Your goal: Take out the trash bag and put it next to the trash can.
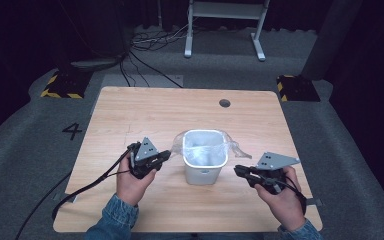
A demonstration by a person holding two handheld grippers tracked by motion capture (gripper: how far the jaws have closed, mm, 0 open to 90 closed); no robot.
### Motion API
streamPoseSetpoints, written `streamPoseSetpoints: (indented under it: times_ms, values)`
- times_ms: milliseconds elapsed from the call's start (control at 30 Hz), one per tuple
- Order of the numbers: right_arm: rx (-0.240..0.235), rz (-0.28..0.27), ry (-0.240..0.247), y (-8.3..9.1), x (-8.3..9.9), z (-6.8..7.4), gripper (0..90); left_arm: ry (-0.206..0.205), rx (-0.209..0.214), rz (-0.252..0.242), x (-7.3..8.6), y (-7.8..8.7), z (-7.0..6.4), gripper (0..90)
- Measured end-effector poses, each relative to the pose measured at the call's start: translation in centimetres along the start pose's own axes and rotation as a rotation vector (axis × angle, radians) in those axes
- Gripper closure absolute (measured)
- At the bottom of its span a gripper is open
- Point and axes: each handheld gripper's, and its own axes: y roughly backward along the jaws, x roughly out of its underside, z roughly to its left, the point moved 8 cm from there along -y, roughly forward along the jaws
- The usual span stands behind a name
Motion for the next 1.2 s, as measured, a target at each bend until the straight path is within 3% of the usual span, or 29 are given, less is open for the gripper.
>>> streamPoseSetpoints:
  times_ms: [133,233,367,500,700,833,1033,1200]
  values:
    - [0.017,0.031,-0.011,-2.4,0.2,-1.3,88.6,0.001,0.008,-0.011,-0.2,0.2,-0.1,86.2]
    - [0.044,0.019,-0.036,-3.5,-0.2,-2.9,89.7,0.003,0.011,-0.016,-0.4,0.2,-0.2,85.7]
    - [0.077,-0.027,-0.057,-3.5,-1.7,-4.6,89.5,-0.001,0.013,-0.015,-0.7,0.2,-0.2,85.6]
    - [0.082,-0.095,-0.070,-2.8,-3.8,-5.3,86.6,0.013,0.017,-0.025,-1.1,0.3,0.0,85.3]
    - [0.018,-0.162,-0.053,-2.6,-6.8,-4.0,78.5,0.043,0.026,-0.047,-1.7,0.5,0.2,86.6]
    - [-0.030,-0.184,-0.019,-3.1,-8.6,-2.6,70.4,0.028,0.024,-0.049,-2.3,0.6,0.1,86.7]
    - [-0.091,-0.167,0.018,-4.6,-9.9,-0.5,59.1,0.028,0.047,-0.063,-3.2,0.3,-0.5,87.1]
    - [-0.147,-0.126,0.024,-6.3,-10.4,0.8,43.1,0.015,0.068,-0.077,-4.3,0.0,-1.4,87.8]
